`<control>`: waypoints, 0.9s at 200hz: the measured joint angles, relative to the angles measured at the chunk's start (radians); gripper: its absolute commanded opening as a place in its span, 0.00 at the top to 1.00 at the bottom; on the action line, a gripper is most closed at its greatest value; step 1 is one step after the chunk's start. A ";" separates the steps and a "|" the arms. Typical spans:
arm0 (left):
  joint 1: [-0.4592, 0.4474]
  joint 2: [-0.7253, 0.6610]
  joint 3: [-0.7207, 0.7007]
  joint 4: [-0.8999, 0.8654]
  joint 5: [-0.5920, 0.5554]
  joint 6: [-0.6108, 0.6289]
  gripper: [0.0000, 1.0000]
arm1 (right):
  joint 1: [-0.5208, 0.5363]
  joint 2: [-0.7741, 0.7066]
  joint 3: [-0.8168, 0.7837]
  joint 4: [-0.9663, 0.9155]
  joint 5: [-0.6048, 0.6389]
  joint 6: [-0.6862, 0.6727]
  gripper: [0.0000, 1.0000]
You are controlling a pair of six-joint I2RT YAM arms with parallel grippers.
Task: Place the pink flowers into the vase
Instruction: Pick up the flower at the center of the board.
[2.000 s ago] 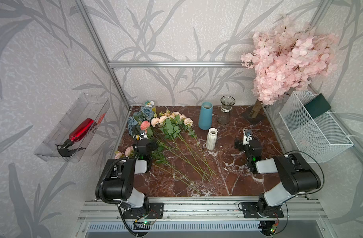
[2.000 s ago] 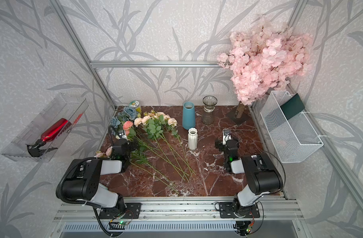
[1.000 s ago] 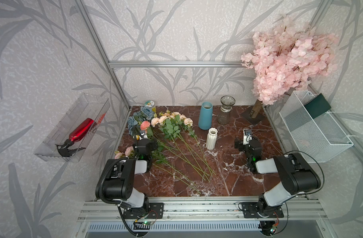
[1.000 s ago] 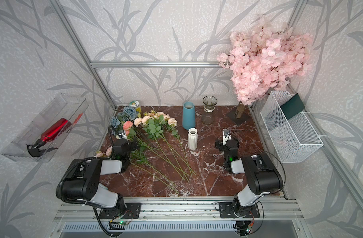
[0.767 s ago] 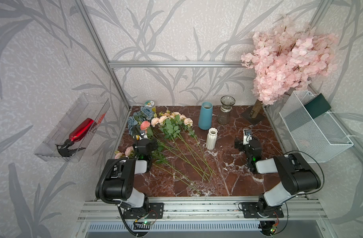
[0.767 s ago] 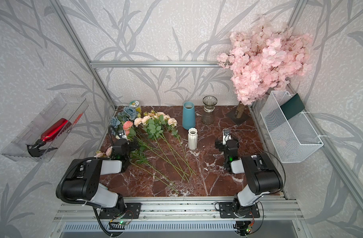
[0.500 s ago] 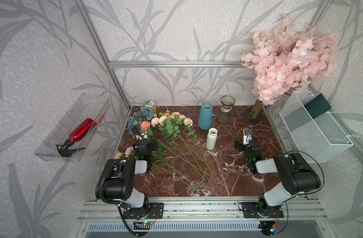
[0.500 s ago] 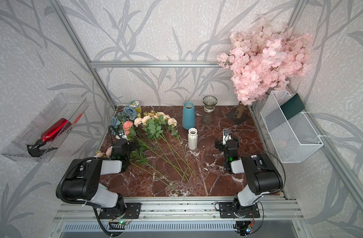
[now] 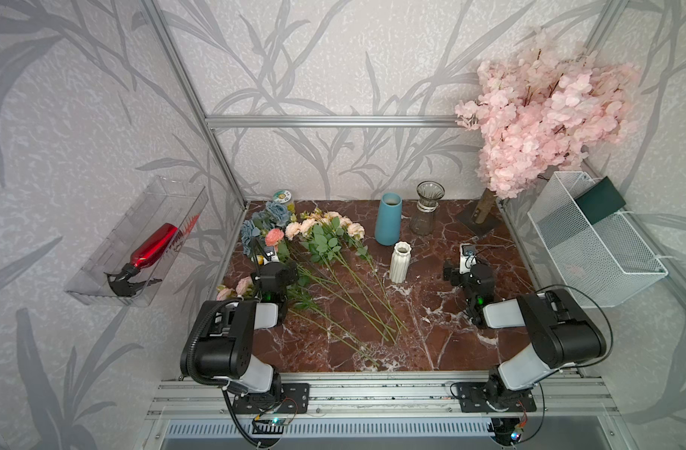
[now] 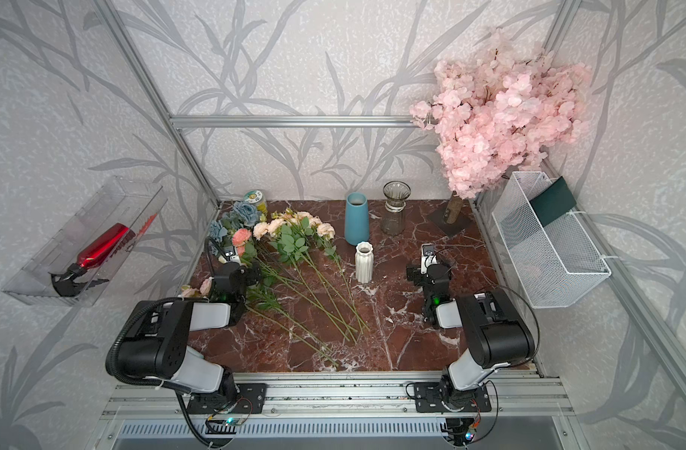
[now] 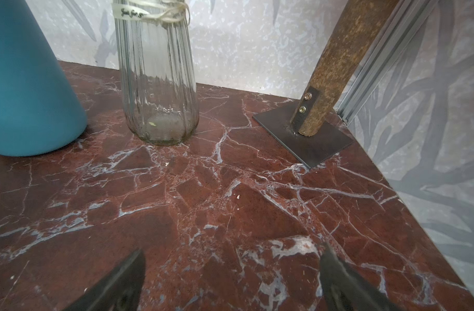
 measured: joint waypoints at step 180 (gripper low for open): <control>-0.058 -0.660 0.096 -0.564 -0.112 -0.257 0.01 | 0.044 -0.544 0.046 -0.372 0.058 0.046 0.01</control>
